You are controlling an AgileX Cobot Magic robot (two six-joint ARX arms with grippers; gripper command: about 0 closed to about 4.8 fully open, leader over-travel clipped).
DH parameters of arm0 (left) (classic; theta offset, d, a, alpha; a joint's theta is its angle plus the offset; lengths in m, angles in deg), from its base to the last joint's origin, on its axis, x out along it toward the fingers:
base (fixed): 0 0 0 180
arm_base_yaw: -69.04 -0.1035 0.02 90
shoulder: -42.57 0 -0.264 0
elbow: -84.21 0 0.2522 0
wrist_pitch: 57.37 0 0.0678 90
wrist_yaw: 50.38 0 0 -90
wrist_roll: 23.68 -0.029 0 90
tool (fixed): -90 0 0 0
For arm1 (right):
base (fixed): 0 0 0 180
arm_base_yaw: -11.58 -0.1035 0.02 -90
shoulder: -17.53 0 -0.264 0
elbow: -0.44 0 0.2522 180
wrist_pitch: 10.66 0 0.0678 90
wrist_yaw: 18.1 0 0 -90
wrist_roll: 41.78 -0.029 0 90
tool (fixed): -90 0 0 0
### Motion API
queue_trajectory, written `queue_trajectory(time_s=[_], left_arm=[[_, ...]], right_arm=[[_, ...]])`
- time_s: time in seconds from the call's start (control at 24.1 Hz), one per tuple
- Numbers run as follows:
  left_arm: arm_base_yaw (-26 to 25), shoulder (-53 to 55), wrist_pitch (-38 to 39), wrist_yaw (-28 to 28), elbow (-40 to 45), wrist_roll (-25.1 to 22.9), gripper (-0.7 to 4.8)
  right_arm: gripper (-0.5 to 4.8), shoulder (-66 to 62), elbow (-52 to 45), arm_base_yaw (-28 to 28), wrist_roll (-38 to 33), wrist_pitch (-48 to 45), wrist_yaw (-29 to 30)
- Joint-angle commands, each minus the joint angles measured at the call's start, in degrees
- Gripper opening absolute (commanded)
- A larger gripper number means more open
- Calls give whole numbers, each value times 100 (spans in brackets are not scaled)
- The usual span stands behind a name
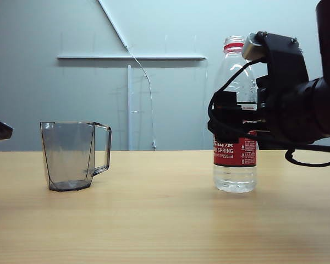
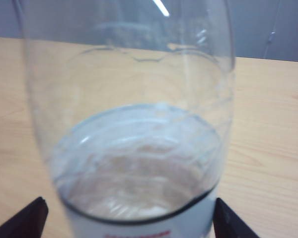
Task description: Pick up the mineral water bottle on the table and pour water into the mug until it's half full.
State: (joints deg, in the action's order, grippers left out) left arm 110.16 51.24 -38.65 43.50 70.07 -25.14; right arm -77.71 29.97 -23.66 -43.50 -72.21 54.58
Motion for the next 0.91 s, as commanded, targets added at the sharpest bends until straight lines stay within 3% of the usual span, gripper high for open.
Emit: queue_trajectory(time_s=[0.04,0.71,0.79,0.91], left_arm=[[2,2,-76,-7,-13,17,-2],[-2,-15,-76,-7,-13,17,-2],[-2,-15,-76,-9,-13,17,-2],[-4,-20,-76,-7,-13,17,-2]], right_arm=[[479,-216,170,13,-20,-254,-101],[475,-457,463,223,-136,-254,-31],[364,-457,463,223,-157,-254,-28],[332,-457,461,223,-155,-254,-28]])
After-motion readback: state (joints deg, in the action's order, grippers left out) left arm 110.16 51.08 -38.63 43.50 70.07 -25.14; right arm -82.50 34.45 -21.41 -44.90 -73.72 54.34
